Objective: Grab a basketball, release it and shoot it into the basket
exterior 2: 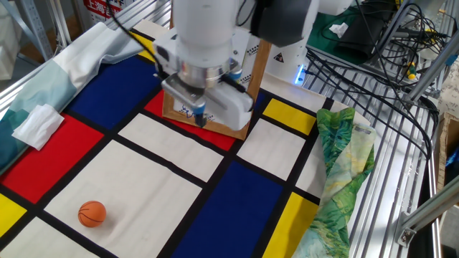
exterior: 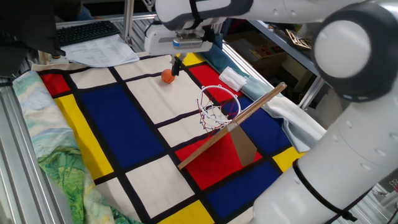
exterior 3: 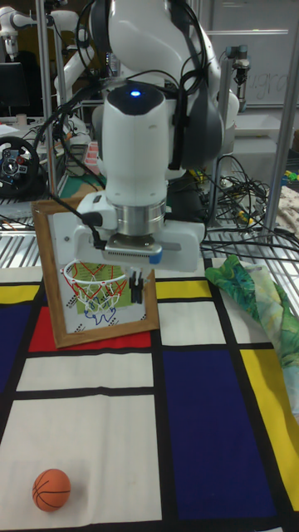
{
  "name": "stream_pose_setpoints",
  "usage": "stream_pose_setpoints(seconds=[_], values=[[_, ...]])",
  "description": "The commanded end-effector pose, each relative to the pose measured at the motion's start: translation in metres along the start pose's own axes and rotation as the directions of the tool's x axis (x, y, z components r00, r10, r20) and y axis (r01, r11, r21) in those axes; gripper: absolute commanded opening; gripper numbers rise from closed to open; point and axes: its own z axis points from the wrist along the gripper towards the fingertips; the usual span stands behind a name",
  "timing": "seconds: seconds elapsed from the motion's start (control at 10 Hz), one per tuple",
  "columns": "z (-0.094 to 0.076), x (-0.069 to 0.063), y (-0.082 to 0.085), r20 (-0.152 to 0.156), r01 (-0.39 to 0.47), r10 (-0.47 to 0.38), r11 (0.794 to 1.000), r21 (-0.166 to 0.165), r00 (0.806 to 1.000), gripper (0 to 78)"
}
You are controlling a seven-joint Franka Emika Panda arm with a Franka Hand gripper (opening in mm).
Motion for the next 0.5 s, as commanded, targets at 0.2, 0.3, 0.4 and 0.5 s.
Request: stream_pose_setpoints(seconds=[0.2,0.3,0.4,0.5], values=[[0.001,-0.041,-0.018,0.010,0.020,-0.020,1.000,-0.002,1.000,0.0],[0.000,-0.054,-0.022,0.012,0.020,-0.020,1.000,-0.002,1.000,0.0],[-0.001,-0.066,-0.026,0.012,0.021,-0.021,1.000,-0.002,1.000,0.0],[-0.003,-0.079,-0.031,0.010,0.021,-0.021,1.000,-0.003,1.000,0.0]])
